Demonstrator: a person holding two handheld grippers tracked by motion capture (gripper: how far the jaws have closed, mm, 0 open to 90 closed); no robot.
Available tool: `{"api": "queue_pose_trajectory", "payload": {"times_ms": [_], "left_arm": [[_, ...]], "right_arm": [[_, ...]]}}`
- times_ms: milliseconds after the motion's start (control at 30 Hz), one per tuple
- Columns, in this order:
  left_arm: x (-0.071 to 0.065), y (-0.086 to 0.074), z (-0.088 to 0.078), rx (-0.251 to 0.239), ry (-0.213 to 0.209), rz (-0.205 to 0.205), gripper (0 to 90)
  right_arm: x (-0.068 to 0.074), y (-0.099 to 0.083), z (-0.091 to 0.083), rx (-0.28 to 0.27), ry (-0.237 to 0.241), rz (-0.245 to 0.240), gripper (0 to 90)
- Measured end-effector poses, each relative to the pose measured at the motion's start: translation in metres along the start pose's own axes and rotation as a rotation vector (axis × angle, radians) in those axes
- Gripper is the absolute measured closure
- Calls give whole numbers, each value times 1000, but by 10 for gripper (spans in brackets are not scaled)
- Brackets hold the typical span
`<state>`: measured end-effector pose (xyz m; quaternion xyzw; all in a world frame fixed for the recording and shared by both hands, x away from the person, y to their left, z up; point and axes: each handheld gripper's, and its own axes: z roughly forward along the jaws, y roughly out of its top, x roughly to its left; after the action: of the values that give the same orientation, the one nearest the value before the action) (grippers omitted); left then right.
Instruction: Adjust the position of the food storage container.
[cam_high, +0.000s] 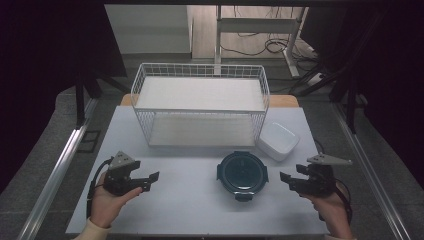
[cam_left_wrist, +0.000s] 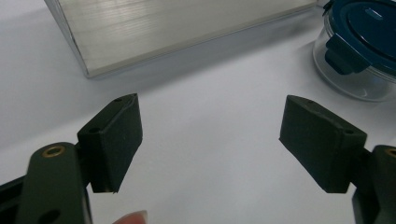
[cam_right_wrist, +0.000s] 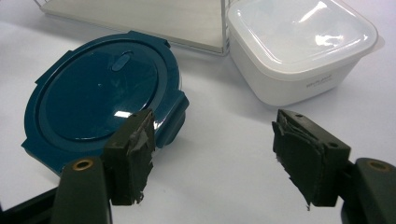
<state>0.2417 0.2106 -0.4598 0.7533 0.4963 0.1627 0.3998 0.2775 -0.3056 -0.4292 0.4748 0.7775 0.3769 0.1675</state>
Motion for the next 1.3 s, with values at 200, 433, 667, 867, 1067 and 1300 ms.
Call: {"api": "queue_pose_trajectory", "payload": {"times_ms": [200, 433, 667, 867, 1067, 1300], "left_arm": [[0, -1, 2, 7, 0, 0, 205], [0, -3, 1, 10, 0, 0, 203], [3, -6, 0, 14, 14, -6, 197], [5, -8, 0, 20, 16, -12, 196], [5, -8, -2, 14, 22, -16, 193], [6, -8, 0, 27, 26, -17, 192]], "right_arm": [[-2, -1, 2, 15, -6, 10, 316], [-1, 3, 3, 24, 3, 4, 359], [1, 17, 1, 25, 7, -5, 414], [4, 24, 12, 56, 14, -25, 493], [10, 33, 17, 72, 14, -52, 569], [12, 38, 29, 106, 11, -63, 718]]}}
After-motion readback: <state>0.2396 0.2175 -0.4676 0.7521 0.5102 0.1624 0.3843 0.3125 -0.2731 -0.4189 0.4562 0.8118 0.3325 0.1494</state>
